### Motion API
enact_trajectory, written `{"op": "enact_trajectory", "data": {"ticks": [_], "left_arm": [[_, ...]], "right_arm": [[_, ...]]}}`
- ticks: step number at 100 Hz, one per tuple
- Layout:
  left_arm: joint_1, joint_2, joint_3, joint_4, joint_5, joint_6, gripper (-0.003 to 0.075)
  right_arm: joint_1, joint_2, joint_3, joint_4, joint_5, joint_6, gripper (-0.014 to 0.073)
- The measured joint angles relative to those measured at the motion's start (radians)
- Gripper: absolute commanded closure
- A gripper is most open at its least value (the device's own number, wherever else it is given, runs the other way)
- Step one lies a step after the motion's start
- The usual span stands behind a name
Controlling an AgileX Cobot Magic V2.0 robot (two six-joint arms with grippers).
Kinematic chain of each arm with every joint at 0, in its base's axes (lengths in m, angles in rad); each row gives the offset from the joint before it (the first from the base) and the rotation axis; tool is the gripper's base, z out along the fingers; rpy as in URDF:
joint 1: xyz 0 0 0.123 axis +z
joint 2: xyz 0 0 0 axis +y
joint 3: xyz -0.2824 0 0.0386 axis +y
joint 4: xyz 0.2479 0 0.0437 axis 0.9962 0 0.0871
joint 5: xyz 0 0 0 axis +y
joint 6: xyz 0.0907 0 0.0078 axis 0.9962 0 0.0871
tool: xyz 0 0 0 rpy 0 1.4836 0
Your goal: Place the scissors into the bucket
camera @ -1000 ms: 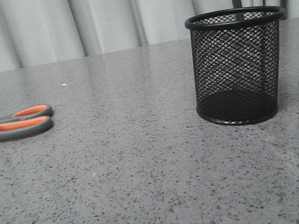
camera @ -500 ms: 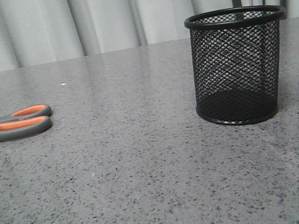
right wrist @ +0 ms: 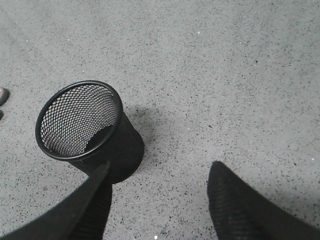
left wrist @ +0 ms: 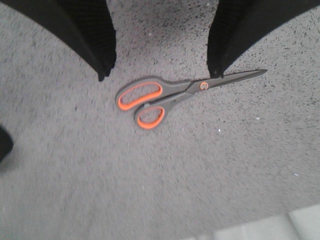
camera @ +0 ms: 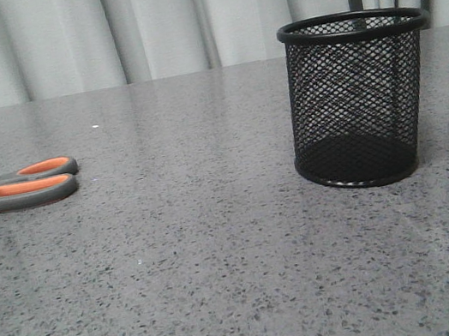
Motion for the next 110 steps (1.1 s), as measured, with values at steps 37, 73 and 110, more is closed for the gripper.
{"op": "enact_trajectory", "data": {"ticks": [37,73,110], "left_arm": [[-0.012,0.401,-0.231,0.005,0.157,0.581,0.0335],[-0.161,0.724,-0.407,0.235,0.25,0.841,0.0335],[-0.184,0.869,-0.432,0.291,0.275,0.899,0.0335]], "right_arm": [[0.0,0.0,0.0,0.0,0.0,-0.012,0.021],[0.0,0.0,0.0,0.0,0.005,-0.016,0.021],[0.0,0.0,0.0,0.0,0.022,-0.016,0.021]]}}
